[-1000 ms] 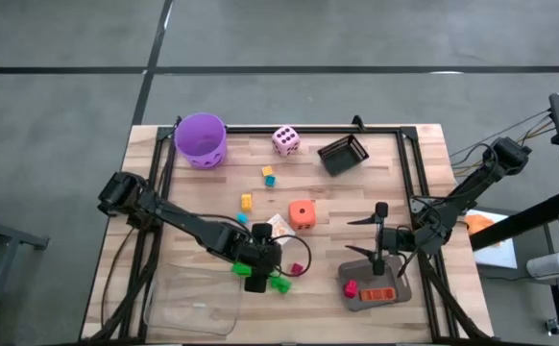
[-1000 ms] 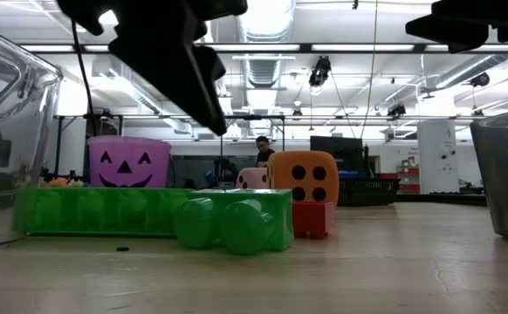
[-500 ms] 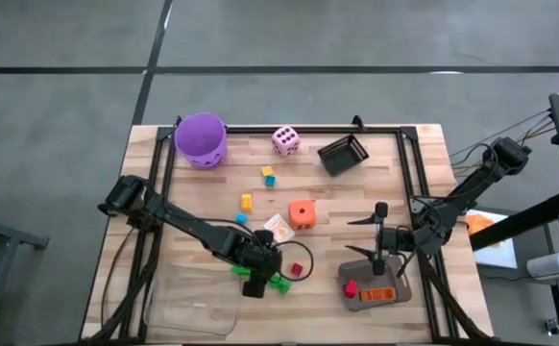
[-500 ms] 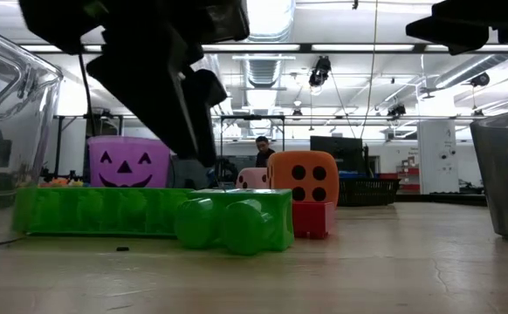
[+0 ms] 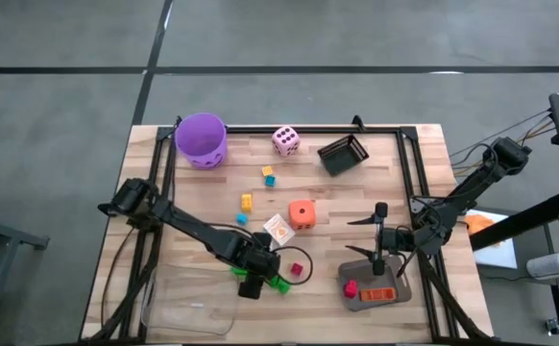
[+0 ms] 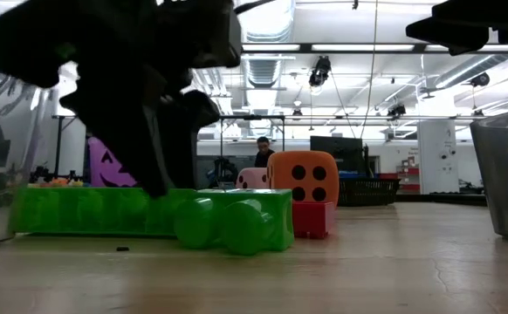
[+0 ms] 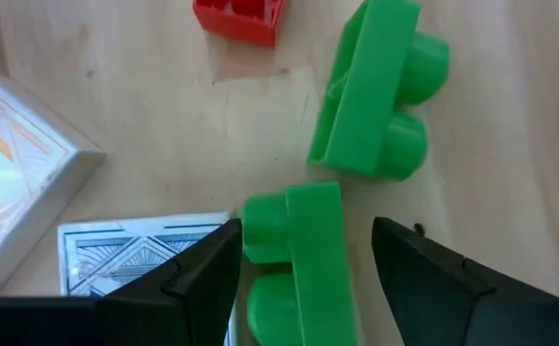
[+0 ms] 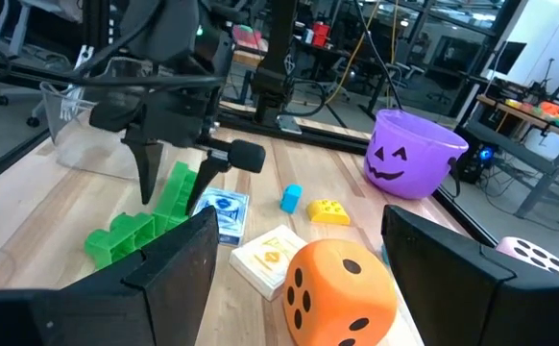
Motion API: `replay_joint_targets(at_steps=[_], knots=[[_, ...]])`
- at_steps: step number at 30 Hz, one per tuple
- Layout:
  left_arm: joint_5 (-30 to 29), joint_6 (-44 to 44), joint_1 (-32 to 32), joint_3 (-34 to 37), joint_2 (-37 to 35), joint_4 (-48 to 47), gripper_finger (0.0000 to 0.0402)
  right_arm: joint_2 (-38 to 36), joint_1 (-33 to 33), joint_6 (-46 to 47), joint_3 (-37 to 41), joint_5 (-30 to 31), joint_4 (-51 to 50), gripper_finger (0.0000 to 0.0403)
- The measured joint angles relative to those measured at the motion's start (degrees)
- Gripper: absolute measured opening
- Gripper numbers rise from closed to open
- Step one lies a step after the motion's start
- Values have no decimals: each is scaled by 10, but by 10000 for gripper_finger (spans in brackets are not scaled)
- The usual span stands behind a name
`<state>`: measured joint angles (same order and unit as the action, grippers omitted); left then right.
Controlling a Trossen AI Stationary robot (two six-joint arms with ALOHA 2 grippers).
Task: Pick & Place Toys
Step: Put the green game piece into the black bin
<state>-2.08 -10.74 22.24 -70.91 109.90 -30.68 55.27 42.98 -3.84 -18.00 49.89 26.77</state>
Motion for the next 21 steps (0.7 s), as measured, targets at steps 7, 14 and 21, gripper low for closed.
replay_joint_targets(at_steps=[7,14,21], knots=[[-18,0,0,0,12,-15,234,0,0,0,0,2,0,289],[-44,1,-1,0,12,-19,173,0,0,0,0,5,0,289],[-59,15,-1,-1,11,-16,62,0,0,0,0,15,0,289]])
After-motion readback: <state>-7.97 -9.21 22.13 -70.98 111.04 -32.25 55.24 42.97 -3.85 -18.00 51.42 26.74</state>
